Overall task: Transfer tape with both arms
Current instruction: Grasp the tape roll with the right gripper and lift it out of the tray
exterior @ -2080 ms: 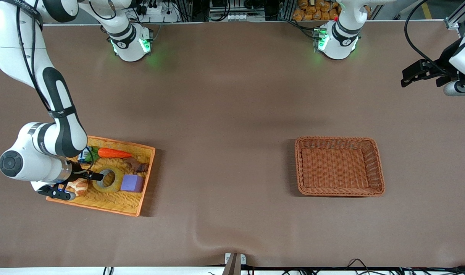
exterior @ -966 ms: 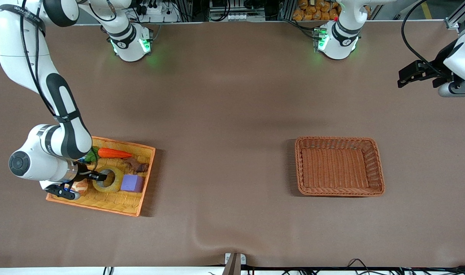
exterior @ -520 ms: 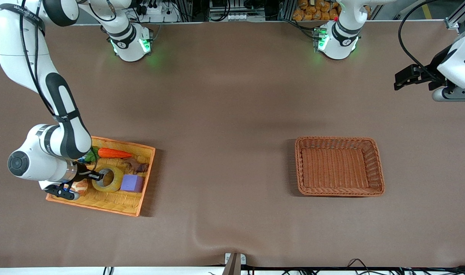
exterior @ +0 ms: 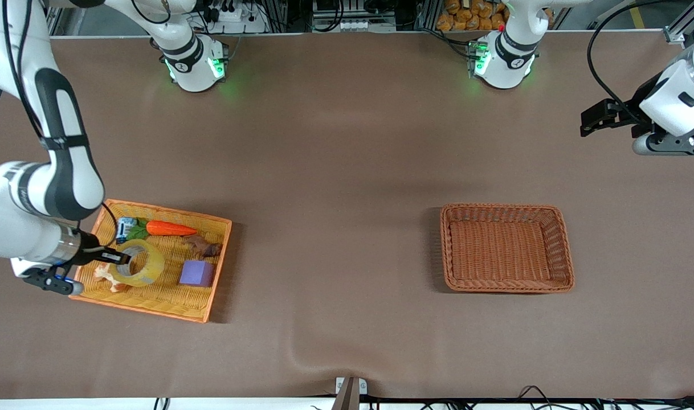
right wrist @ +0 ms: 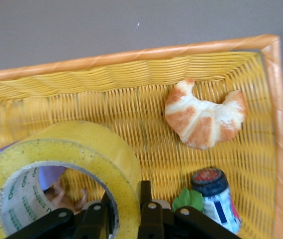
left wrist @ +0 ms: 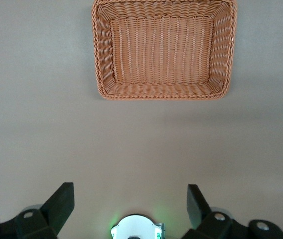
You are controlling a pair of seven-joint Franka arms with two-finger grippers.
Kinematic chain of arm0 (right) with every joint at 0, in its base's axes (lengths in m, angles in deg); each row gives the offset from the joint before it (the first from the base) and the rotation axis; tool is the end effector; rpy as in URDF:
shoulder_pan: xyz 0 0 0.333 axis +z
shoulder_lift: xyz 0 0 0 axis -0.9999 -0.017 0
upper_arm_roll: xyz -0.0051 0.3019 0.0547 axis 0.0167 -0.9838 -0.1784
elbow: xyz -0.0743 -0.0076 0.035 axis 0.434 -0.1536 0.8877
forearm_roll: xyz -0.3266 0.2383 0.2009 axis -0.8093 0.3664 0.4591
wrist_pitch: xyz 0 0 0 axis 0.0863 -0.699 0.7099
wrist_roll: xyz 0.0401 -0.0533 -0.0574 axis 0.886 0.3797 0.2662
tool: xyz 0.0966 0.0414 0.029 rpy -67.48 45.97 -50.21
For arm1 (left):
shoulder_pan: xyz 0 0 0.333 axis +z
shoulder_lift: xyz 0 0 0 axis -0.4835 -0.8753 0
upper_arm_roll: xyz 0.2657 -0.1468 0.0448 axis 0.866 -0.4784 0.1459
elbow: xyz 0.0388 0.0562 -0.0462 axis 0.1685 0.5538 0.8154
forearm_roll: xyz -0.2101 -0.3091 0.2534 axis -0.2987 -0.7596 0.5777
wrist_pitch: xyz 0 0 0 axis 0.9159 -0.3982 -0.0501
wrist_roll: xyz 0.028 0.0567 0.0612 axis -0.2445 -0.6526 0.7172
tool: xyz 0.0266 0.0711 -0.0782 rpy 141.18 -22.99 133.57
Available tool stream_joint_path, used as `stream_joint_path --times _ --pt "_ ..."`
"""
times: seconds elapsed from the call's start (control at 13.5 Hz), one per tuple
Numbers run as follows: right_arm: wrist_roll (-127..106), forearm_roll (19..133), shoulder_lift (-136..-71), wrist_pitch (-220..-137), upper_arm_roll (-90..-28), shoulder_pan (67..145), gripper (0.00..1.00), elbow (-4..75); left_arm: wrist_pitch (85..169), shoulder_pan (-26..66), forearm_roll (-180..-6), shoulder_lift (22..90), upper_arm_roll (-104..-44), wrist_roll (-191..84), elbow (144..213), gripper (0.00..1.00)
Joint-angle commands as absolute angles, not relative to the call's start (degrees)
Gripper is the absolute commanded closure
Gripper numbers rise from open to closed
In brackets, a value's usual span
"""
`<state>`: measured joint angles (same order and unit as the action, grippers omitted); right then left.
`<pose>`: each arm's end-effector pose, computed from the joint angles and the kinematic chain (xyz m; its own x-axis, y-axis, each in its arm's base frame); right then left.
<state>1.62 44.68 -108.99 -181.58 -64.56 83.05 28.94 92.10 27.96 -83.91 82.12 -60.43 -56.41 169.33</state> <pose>0.7248 -0.0695 0.2894 0.9609 -0.2715 -0.0538 -0.2750 -0.9584 -0.0768 0.5917 -0.0611 0.6049 0.9891 -0.0383 -0.1419 -0.0399 -0.9992 -0.0088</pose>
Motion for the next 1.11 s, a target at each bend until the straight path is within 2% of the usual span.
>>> stream_joint_path --times 0.0,0.22,0.59,0.89,1.04 --pt "3.46 45.17 -106.53 -178.29 -65.58 83.83 1.00 29.14 92.64 27.60 -84.65 81.52 -60.87 -55.20 169.19 0.00" --pt "13.01 45.26 -105.92 -176.88 -66.38 89.09 1.00 28.44 93.26 27.60 -84.65 81.00 -61.48 -55.20 169.19 0.00" --pt "36.30 45.26 -106.97 -177.58 -66.29 105.09 1.00 26.34 94.66 26.98 -84.56 78.89 -63.50 -55.02 169.10 0.00" --pt "46.51 47.44 -108.20 -178.72 -66.20 115.10 1.00 26.24 97.82 26.90 -84.65 75.20 -67.97 -52.14 169.10 0.00" --pt "54.23 47.90 -110.38 -182.57 -66.20 120.12 1.00 26.24 98.71 26.46 -84.65 74.06 -70.53 -48.54 169.10 0.00"
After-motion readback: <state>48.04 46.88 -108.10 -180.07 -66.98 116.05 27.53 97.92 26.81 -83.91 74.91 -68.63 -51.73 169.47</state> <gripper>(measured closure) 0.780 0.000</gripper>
